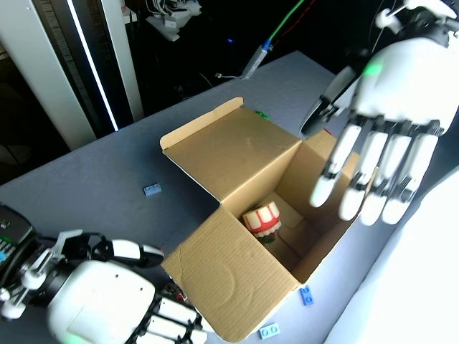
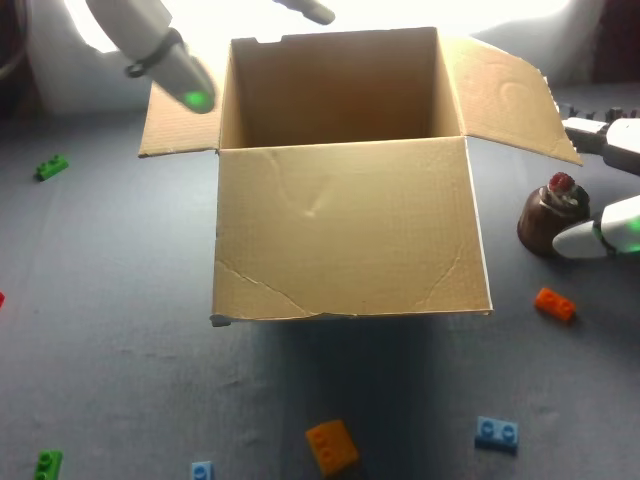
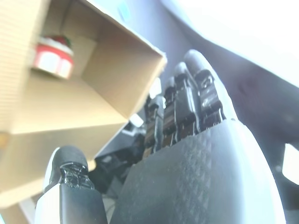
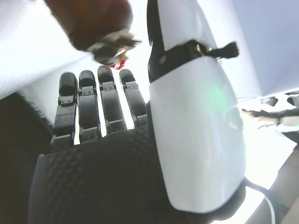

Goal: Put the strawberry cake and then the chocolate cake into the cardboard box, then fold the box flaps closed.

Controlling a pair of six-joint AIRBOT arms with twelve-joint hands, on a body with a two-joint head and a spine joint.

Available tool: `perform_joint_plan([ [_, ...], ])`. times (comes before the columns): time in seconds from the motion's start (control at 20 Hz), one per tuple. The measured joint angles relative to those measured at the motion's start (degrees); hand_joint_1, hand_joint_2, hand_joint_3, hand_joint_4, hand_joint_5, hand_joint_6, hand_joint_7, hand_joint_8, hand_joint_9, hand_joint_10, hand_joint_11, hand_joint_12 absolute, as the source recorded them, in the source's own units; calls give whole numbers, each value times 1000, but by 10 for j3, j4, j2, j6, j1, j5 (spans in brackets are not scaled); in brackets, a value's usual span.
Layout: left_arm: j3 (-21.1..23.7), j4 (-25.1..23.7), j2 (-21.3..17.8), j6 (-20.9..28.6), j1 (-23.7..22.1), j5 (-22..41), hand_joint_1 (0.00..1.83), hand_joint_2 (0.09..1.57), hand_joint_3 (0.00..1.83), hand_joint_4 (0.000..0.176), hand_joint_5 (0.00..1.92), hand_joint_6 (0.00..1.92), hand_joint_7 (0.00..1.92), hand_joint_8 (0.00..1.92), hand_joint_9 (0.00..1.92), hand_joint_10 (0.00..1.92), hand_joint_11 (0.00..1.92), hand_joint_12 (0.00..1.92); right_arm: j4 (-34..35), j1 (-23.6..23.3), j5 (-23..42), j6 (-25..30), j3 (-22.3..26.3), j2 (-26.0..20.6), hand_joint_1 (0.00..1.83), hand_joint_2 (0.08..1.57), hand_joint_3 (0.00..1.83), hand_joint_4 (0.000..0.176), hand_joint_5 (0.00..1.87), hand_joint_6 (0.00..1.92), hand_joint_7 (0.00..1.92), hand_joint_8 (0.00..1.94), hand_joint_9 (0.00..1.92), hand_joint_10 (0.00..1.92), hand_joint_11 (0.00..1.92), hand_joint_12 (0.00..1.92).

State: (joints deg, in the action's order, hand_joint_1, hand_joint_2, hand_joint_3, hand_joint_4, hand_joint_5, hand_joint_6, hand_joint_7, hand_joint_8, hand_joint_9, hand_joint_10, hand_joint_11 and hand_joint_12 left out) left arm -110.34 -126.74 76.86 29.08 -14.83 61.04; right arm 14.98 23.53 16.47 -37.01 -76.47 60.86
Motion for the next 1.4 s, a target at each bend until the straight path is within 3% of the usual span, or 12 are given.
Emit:
perform_joint_plan([
  [0.35, -17, -14, -68, 71, -7, 61, 251, 1063, 3, 70, 127, 3, 160, 3, 228, 4, 0, 798, 0, 17, 0, -8, -9, 13, 1097, 959, 0, 24, 29, 6, 106, 3, 101, 6, 0, 382],
  [0.45, -17, -21, -87, 91, -7, 73, 306, 1065, 2, 64, 123, 0, 147, 0, 219, 0, 0, 770, 0, 17, 0, -8, -9, 14, 1083, 956, 0, 19, 35, 6, 115, 5, 106, 6, 0, 397],
  [0.6, -16, -30, -115, 105, -7, 83, 335, 1063, 1, 72, 135, 2, 147, 1, 216, 1, 0, 769, 0, 17, 0, -8, -10, 14, 1102, 936, 0, 22, 2, 0, 83, 1, 95, 0, 0, 362],
  [0.65, -15, -30, -122, 105, -6, 83, 285, 1071, 3, 79, 117, 0, 138, 0, 212, 0, 0, 752, 0, 17, 0, -8, -11, 14, 1113, 939, 0, 14, 0, 0, 71, 1, 82, 1, 0, 320],
  [0.8, 5, -30, -155, 107, 14, 81, 286, 1061, 0, 81, 133, 5, 163, 6, 225, 5, 0, 761, 0, 17, 2, -8, -14, 14, 1124, 931, 0, 11, 29, 6, 107, 5, 105, 6, 0, 421],
  [0.9, 30, -30, -180, 107, 37, 81, 255, 1065, 1, 80, 131, 3, 166, 4, 232, 7, 0, 763, 0, 17, 2, -8, -14, 14, 1101, 965, 8, 3, 17, 2, 106, 1, 95, 0, 0, 347],
  [1.05, 71, -12, -214, 94, 75, 77, 273, 1060, 0, 76, 130, 2, 168, 3, 236, 6, 0, 790, 0, 17, 3, -8, -14, 14, 1060, 962, 4, 8, 22, 2, 107, 0, 113, 4, 0, 462],
  [1.2, 94, 41, -228, 68, 124, 65, 276, 1064, 0, 78, 138, 3, 172, 2, 241, 4, 0, 861, 0, 17, 4, -8, -14, 14, 1105, 987, 6, 0, 258, 34, 358, 20, 340, 42, 0, 796],
  [1.25, 97, 70, -228, 64, 140, 57, 247, 1064, 0, 77, 135, 1, 178, 2, 251, 6, 0, 898, 0, 17, 4, -12, -14, 14, 1127, 1047, 17, 0, 466, 63, 577, 45, 562, 105, 0, 1157],
  [1.3, 99, 86, -230, 56, 150, 50, 253, 1062, 0, 72, 129, 0, 184, 4, 258, 8, 0, 900, 1, 17, 4, -13, -14, 14, 1135, 1094, 13, 0, 687, 69, 795, 65, 755, 222, 163, 1352],
  [1.35, 100, 109, -230, 48, 166, 42, 271, 1063, 0, 70, 125, 0, 185, 4, 257, 7, 0, 895, 1, 17, 9, -14, -14, 14, 1156, 1115, 4, 0, 819, 40, 903, 65, 766, 419, 244, 1426],
  [1.4, 102, 125, -229, 35, 183, 35, 243, 1064, 1, 72, 116, 0, 183, 2, 258, 6, 0, 893, 1, 17, 14, -16, -14, 13, 1189, 1152, 9, 0, 897, 788, 874, 1021, 669, 812, 254, 1619],
])
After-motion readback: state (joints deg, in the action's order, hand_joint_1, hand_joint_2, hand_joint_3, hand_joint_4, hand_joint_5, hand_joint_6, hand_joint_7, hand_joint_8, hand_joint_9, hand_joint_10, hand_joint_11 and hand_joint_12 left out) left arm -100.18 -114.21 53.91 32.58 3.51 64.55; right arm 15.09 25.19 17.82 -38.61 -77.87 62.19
